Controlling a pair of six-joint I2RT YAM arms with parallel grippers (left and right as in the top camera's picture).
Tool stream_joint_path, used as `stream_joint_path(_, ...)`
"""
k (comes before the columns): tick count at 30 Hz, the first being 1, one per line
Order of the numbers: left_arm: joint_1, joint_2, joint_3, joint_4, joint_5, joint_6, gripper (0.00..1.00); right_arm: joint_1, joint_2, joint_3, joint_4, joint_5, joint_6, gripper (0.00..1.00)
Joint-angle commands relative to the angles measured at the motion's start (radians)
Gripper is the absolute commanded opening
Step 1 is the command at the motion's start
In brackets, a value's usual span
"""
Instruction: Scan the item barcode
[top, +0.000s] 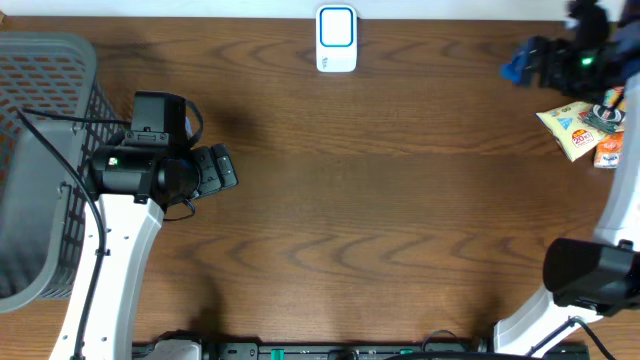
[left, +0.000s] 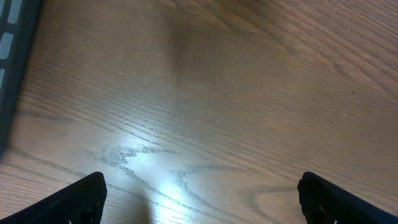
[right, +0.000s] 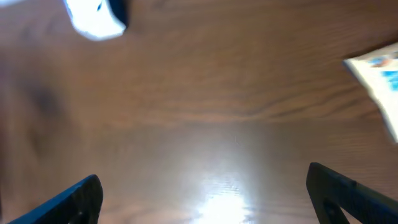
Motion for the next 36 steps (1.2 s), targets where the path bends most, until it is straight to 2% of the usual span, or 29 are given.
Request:
stream_joint_path(1,0.005,0.0,0.001,-0.005,-0.003,0.002,0.98,0.048,-0.071,0.002,-0.026,-0.02,-0.071,0.99)
stream_joint_path(6,0.005,0.0,0.001,-0.005,-0.003,0.002,0.98,0.074,-0.169,-0.018,-0.035,-0.02,-0.071,0.99)
stream_joint_path(10,0.005,0.0,0.001,-0.005,-0.003,0.002,0.98,0.091,-0.296,-0.113,0.007,-0.02,-0.07,0.99)
stream_joint_path(18,0.005,0.0,0.001,-0.005,-0.003,0.002,0.98,0.113,-0.741,-0.678,0.362,-0.016,-0.065,0.99)
stream_joint_path(23,0.005,0.0,0.001,-0.005,-0.003,0.002,0.98,0.111,-0.95,-0.928,0.511,-0.016,-0.066,0.99)
stream_joint_path(29,0.005,0.0,0.001,-0.005,-0.003,0.002,0.98,0.111,-1.069,-1.051,0.489,-0.016,-0.066,0.99)
stream_joint_path(36,0.005,0.0,0.001,-0.005,-0.003,0.002,0.98,0.111,-1.077,-1.058,0.319,-0.039,-0.065,0.99)
